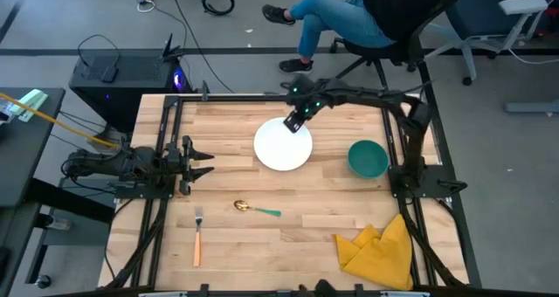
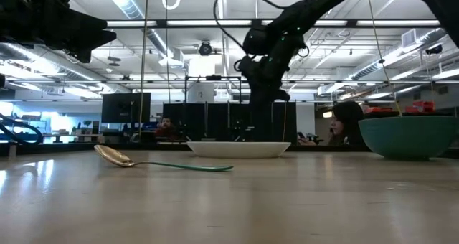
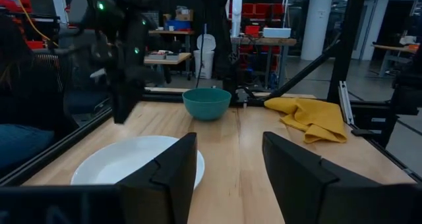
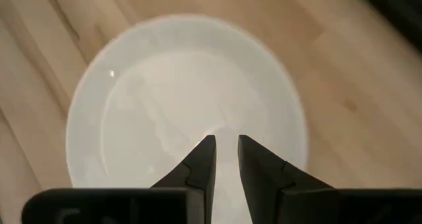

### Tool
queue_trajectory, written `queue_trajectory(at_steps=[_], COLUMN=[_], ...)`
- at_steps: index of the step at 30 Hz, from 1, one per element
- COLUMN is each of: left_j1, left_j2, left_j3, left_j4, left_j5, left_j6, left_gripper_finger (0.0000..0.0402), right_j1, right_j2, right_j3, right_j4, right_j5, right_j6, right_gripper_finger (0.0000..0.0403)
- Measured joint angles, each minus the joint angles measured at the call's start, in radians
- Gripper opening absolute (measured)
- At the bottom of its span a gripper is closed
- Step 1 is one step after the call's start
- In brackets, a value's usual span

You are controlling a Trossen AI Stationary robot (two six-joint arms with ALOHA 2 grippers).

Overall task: Set table place
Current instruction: Move the white plate to the middle of the table

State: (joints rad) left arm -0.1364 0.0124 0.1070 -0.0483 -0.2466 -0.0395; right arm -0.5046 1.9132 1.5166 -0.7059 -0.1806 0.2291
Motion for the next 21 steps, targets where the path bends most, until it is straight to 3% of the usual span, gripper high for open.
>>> queue_trajectory(at_steps=[8, 21], left_j1=[0.000, 0.000], left_j2=[0.000, 0.000], left_j3=[0.000, 0.000], left_j4=[0.000, -0.001], left_j5=[0.000, 0.000], left_j6=[0.000, 0.000], left_gripper_finger=[0.0178, 0.0174], right_j1=[0.067, 0.068], right_j2=[0.074, 0.095], right_j3=[0.000, 0.000], right_j4=[0.006, -0.017], right_j5=[-0.001, 0.000], right_j6=[0.004, 0.004], right_gripper_finger=[0.0072, 0.0072])
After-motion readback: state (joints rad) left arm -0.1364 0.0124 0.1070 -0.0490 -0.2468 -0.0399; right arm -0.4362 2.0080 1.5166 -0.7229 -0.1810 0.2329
